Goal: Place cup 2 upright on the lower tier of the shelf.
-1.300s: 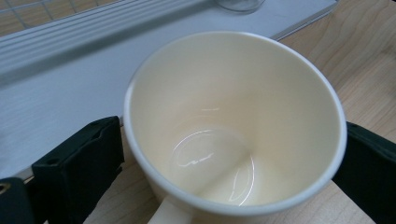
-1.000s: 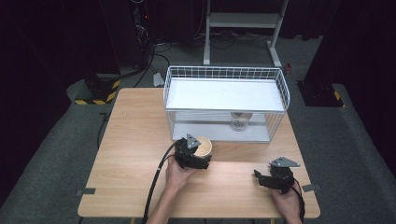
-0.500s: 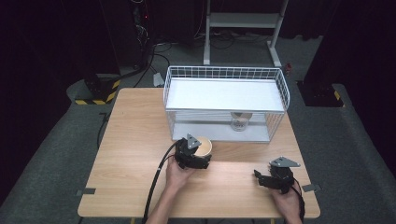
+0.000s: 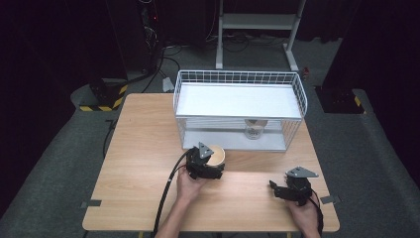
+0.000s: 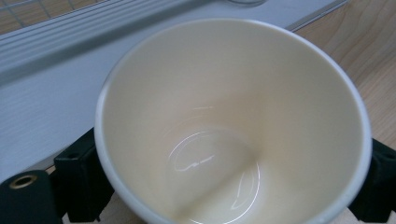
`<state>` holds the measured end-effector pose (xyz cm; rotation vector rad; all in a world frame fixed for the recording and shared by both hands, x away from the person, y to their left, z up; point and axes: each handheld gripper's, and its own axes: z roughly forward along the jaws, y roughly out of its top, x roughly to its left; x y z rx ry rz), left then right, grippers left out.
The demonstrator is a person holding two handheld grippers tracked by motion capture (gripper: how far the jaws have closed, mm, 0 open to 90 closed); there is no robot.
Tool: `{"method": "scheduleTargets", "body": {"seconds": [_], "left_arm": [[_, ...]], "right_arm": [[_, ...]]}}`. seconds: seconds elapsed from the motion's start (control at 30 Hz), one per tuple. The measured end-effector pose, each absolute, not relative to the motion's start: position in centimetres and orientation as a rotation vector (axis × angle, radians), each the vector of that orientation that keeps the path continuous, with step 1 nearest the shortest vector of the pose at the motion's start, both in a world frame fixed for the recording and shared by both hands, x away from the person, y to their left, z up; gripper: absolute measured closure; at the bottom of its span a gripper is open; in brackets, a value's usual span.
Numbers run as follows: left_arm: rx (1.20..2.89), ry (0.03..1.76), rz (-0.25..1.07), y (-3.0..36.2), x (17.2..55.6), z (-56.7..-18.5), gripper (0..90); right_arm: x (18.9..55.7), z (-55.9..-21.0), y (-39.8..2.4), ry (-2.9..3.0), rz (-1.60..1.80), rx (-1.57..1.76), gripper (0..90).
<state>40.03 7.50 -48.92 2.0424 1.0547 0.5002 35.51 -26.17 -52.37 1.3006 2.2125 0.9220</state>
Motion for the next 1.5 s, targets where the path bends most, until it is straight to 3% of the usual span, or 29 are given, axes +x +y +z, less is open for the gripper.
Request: {"method": "scheduleTargets", "body": {"seconds": [1.5], "left_arm": [[1.986,1.099,0.560,7.3,42.3,-46.4,9.4]], "right_arm": [[35.5,-52.4,-26.2,2.208,0.922,1.306,22.6]]}}
